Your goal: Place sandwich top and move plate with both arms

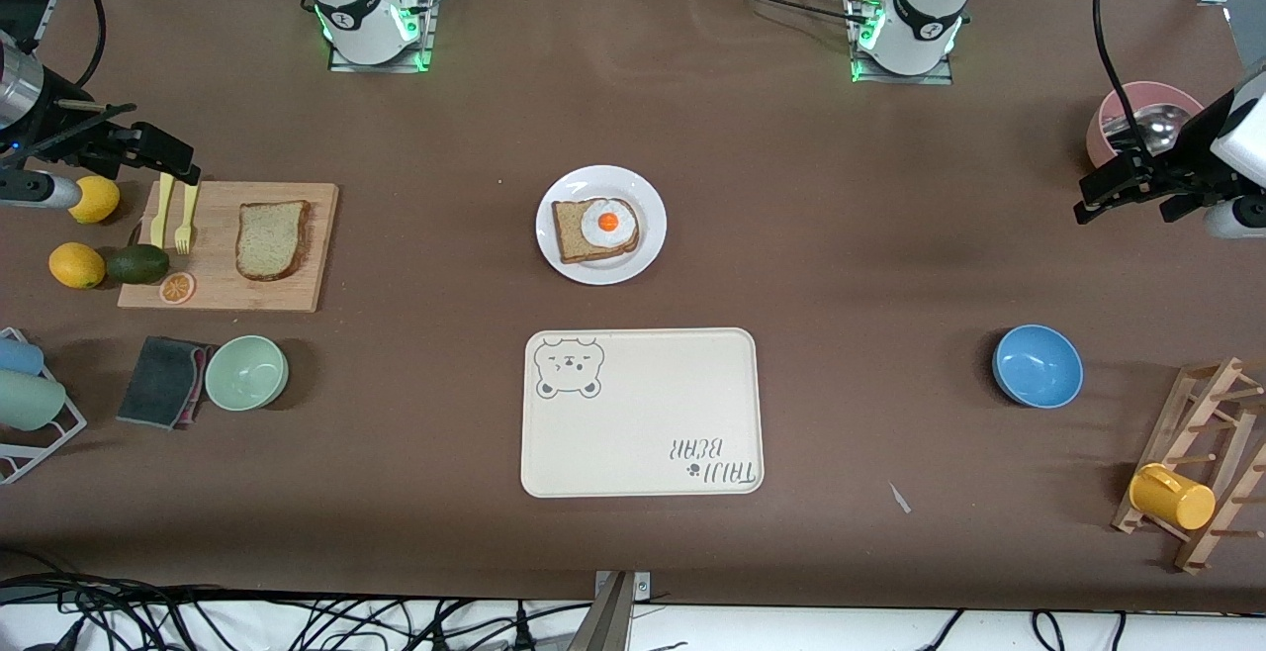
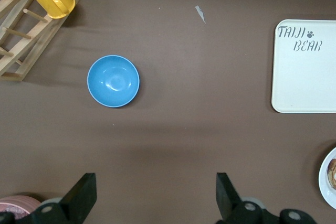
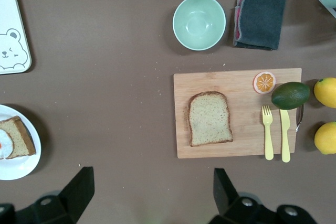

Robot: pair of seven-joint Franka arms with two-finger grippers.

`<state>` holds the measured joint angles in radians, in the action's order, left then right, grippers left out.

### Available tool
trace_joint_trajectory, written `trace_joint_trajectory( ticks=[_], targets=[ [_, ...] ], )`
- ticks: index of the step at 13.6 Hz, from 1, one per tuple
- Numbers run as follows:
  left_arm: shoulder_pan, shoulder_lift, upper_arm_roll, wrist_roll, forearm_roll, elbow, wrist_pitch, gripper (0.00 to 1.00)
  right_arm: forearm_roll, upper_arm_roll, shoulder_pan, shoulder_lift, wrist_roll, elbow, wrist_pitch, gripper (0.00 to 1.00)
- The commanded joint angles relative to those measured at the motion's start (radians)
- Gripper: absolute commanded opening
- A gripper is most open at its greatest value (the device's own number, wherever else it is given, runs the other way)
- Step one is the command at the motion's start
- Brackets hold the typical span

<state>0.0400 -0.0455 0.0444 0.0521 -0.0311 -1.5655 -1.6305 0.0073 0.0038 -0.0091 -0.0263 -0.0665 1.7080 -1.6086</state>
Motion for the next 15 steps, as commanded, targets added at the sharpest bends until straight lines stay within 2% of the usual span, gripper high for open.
trace_joint_trajectory(
  ticks=[1,15],
  targets=[
    [0.003,-0.005,0.000,0.009,0.026,0.022,0.020,1.00,-0.006,0.007,-0.008,-0.001,0.016,-0.013,0.001,1.00],
    [0.003,-0.005,0.000,0.009,0.027,0.022,0.020,1.00,-0.003,0.015,0.006,0.005,0.007,-0.019,0.013,1.00]
  ],
)
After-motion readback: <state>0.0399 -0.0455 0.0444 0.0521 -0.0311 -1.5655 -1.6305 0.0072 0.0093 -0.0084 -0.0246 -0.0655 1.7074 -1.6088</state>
